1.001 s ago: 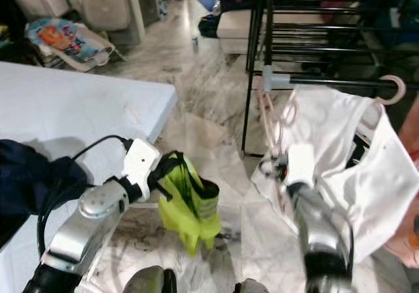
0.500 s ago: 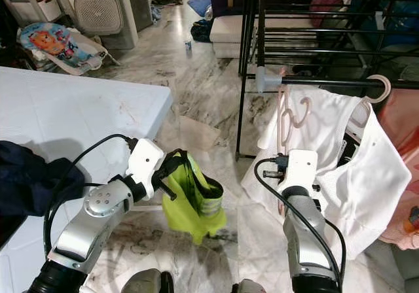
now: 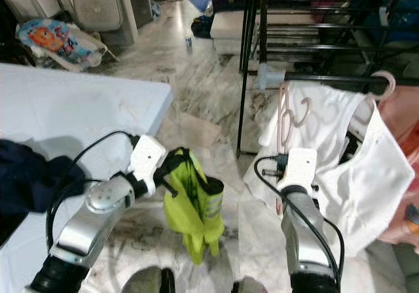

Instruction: Hang hanger

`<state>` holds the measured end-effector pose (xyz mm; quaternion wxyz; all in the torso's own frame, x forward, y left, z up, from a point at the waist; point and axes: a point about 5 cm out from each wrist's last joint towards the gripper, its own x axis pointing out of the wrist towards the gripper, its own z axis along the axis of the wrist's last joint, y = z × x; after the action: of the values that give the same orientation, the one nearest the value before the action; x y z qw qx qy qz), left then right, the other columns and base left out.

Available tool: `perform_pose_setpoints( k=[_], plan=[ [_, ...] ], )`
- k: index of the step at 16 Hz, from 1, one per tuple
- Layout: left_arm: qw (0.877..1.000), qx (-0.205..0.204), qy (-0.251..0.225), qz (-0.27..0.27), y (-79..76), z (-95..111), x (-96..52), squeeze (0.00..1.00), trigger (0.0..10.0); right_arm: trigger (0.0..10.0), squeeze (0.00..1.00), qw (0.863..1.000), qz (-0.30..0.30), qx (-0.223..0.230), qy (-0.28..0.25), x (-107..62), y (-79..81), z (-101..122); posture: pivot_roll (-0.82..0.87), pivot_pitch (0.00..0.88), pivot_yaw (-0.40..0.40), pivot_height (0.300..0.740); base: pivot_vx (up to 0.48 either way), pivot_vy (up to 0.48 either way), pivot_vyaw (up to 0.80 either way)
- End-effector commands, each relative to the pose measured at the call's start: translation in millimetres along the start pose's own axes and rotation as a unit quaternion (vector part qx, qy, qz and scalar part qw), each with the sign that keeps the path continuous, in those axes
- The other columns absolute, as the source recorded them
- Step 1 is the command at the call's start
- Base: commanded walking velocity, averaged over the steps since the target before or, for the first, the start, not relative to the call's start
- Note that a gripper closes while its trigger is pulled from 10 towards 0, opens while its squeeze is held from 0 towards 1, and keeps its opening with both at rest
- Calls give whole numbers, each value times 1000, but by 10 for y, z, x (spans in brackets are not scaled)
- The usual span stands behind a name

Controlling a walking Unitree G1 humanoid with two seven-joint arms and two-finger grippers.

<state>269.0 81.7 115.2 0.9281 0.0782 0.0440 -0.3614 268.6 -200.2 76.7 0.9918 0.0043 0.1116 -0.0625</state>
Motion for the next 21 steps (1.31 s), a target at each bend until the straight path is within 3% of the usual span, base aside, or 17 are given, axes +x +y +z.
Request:
perform_pose_setpoints(
  k=[1, 5, 12, 16, 21],
  plan=[
    [1000, 10, -4, 4, 25, 21, 0, 0, 10000, 10000, 0, 1000, 3, 7, -8, 7, 34, 47, -30, 0, 51, 740, -270, 0, 0],
    [1000, 5, -2, -5, -70, -18, 8, 0, 10000, 10000, 0, 1000, 9, 9, 1, 44, 47, 27, -22, 0, 42, 740, -269, 0, 0],
    [1000, 7, -3, -6, -68, -25, 12, 0, 10000, 10000, 0, 1000, 12, 9, 2, 47, 37, 32, -24, 0, 37, 740, -266, 0, 0],
    [1000, 5, -5, -15, -86, -22, 18, 0, 10000, 10000, 0, 1000, 12, 15, 5, 50, 34, 23, -25, 0, 38, 740, -184, 0, -800],
    [1000, 3, -6, -28, -100, -17, 9, 0, 10000, 10000, 0, 1000, 14, 15, 7, 48, 35, 16, -23, 0, 38, 740, 0, -49, -100]
  ],
)
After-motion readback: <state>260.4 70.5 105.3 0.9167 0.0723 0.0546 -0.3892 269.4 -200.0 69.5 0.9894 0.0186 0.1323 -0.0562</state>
